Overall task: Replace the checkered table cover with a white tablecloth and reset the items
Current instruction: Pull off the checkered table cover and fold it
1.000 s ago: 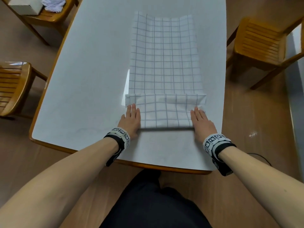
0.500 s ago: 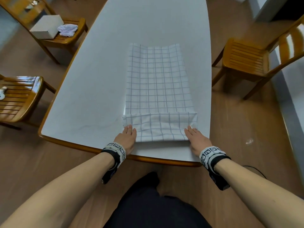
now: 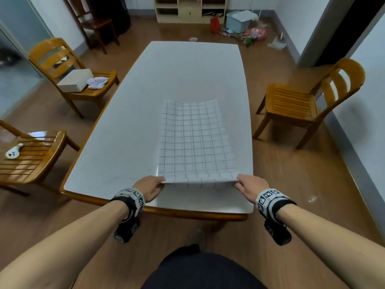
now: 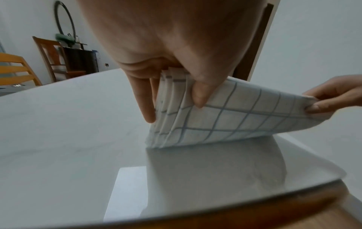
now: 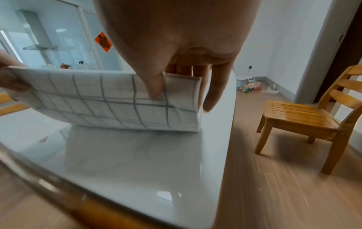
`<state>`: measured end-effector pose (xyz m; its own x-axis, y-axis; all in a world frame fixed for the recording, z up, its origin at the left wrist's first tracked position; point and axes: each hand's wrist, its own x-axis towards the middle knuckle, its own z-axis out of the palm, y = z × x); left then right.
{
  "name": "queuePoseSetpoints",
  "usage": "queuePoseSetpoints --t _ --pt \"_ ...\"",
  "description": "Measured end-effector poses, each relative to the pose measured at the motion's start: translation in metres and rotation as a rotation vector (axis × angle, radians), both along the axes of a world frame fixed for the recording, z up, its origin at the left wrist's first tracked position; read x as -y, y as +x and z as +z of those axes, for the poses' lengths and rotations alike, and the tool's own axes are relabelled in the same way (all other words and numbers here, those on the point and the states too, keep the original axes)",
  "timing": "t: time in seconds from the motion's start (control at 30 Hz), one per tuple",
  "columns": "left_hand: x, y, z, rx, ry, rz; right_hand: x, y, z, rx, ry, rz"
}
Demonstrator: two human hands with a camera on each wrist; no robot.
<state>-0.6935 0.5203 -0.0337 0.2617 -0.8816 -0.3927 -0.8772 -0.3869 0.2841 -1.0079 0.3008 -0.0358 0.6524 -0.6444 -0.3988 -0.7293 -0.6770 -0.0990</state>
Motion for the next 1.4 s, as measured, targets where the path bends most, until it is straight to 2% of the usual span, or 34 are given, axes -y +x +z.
queuePoseSetpoints --t 0.2,0.33,0.4,0.63,0.77,0.93,1.0,1.17,1.4 --pt "0.037 0.026 0.035 0.007 -0.137 0.141 0.036 0.024 0.032 0.123 0.044 -0.15" --pt "0.063 0.044 0.031 -0.037 -0.24 0.228 0.061 0.044 0.03 0.277 0.097 -0.289" --pt "0.074 0.053 0.023 -0.055 -0.25 0.249 0.073 0.052 0.022 0.3 0.089 -0.308" --pt "0.104 0.07 -0.012 -0.061 -0.178 0.216 0.097 0.078 -0.01 0.183 0.084 -0.24" --pt "0.11 0.071 -0.032 -0.005 -0.053 0.072 0.098 0.088 -0.029 0.04 0.121 -0.134" --pt "0.1 0.066 -0.064 0.088 0.176 -0.191 0.091 0.089 -0.054 -0.096 0.147 0.051" --pt "0.093 0.06 -0.072 0.115 0.258 -0.232 0.088 0.089 -0.06 -0.15 0.123 0.13" --pt "0.097 0.046 -0.084 0.2 0.298 -0.206 0.081 0.091 -0.078 -0.216 0.103 0.139" --pt "0.113 0.032 -0.09 0.228 0.317 -0.097 0.072 0.096 -0.088 -0.189 0.034 0.11"
